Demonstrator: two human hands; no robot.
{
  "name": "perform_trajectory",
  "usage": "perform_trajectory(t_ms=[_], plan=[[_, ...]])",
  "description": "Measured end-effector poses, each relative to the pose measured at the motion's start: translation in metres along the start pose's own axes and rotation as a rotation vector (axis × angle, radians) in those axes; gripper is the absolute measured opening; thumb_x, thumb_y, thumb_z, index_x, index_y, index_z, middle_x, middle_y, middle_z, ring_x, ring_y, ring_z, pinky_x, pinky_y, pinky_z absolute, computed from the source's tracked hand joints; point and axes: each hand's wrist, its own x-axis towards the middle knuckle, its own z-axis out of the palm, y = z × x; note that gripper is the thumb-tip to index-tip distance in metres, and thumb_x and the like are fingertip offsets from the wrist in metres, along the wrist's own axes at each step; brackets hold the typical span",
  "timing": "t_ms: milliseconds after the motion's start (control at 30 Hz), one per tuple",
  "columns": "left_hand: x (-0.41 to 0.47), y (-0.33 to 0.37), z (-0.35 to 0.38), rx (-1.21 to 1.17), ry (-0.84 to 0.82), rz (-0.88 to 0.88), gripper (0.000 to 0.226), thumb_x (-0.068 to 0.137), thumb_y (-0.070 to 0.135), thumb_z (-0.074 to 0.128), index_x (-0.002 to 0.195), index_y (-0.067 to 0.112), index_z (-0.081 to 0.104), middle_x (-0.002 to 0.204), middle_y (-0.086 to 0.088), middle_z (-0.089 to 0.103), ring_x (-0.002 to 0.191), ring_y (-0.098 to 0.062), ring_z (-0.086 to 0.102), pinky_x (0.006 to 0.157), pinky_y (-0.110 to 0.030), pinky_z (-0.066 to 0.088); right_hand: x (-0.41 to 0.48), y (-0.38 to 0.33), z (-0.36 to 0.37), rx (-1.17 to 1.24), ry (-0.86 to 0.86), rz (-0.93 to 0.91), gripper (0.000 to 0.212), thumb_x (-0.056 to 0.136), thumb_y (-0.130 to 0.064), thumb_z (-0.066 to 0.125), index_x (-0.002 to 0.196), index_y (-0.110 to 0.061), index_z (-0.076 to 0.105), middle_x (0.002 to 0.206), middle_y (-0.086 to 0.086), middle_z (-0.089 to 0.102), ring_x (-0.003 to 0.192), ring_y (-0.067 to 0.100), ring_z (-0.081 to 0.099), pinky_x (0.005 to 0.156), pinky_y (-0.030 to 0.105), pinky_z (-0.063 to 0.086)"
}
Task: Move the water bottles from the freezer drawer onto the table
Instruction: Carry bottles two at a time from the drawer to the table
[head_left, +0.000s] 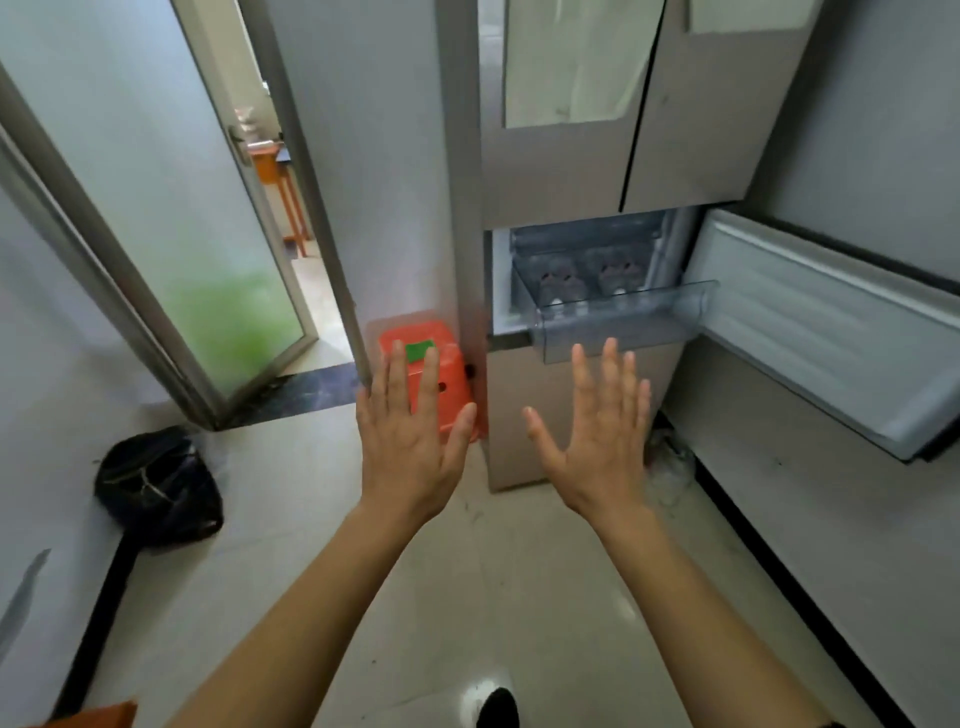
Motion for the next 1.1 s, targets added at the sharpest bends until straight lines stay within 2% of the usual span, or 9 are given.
perform_trajectory(t_ms=[200,333,567,667,800,967,1100], plan=[[0.119,0.055,0.062,-0.068,-0.064,0.117,0.073,0.098,0.063,0.021,0.159,0.025,0.008,0.167,-0.009,-0.002,0.153,-0.025,-0.007,0.121,-0.048,0.000,0.096,0.072,-0.001,-0.143,0.015,0.067,0.087,0.093,-0.064,0.040,0.160,-0.020,0.007,0.167,0.011,-0.007,0.154,0.031,-0.008,0.122,0.059,0.007],[0.174,0.088,0.096,-0.095,-0.127,0.199,0.073,0.098,0.064,0.019,0.159,0.026,0.005,0.167,-0.007,-0.008,0.153,-0.024,-0.010,0.122,-0.051,0.006,0.131,0.113,-0.012,-0.172,0.043,0.183,0.085,0.094,-0.063,0.040,0.160,-0.020,0.008,0.167,0.011,-0.004,0.154,0.029,-0.007,0.123,0.054,0.003],[0.239,0.140,0.162,-0.105,-0.236,0.274,0.075,0.096,0.068,0.012,0.159,0.029,-0.003,0.165,-0.003,-0.018,0.152,-0.021,-0.017,0.122,-0.046,-0.002,0.173,0.192,0.002,-0.173,0.035,0.315,0.085,0.094,-0.066,0.037,0.160,-0.022,0.006,0.167,0.010,-0.006,0.154,0.027,-0.010,0.124,0.049,-0.002],[0.265,0.156,0.196,-0.093,-0.265,0.253,0.073,0.099,0.065,0.019,0.159,0.029,-0.002,0.166,-0.004,-0.016,0.152,-0.021,-0.017,0.123,-0.047,0.000,0.204,0.228,0.020,-0.145,0.024,0.309,0.085,0.093,-0.068,0.033,0.160,-0.025,0.003,0.167,0.009,-0.007,0.153,0.027,-0.011,0.124,0.050,-0.002],[0.314,0.179,0.247,-0.014,-0.358,0.178,0.074,0.097,0.066,0.017,0.159,0.030,-0.004,0.165,-0.005,-0.017,0.152,-0.023,-0.015,0.124,-0.050,0.002,0.260,0.284,0.049,-0.103,-0.038,0.290,0.085,0.092,-0.071,0.026,0.159,-0.026,-0.002,0.167,0.010,-0.007,0.153,0.029,-0.010,0.124,0.051,0.000],[0.374,0.201,0.290,-0.017,-0.461,-0.005,0.073,0.098,0.064,0.027,0.159,0.029,0.005,0.167,-0.006,-0.008,0.153,-0.029,-0.003,0.122,-0.053,0.011,0.335,0.339,0.077,-0.039,-0.191,0.249,0.082,0.097,-0.064,0.037,0.159,-0.024,0.001,0.167,0.011,-0.005,0.153,0.030,-0.010,0.123,0.052,0.001],[0.402,0.201,0.317,-0.017,-0.515,-0.114,0.073,0.099,0.062,0.027,0.159,0.027,0.007,0.167,-0.008,-0.006,0.153,-0.031,0.000,0.122,-0.052,0.013,0.383,0.369,0.107,-0.033,-0.334,0.202,0.077,0.099,-0.061,0.036,0.159,-0.024,0.004,0.167,0.010,-0.004,0.153,0.029,-0.010,0.124,0.051,0.002]])
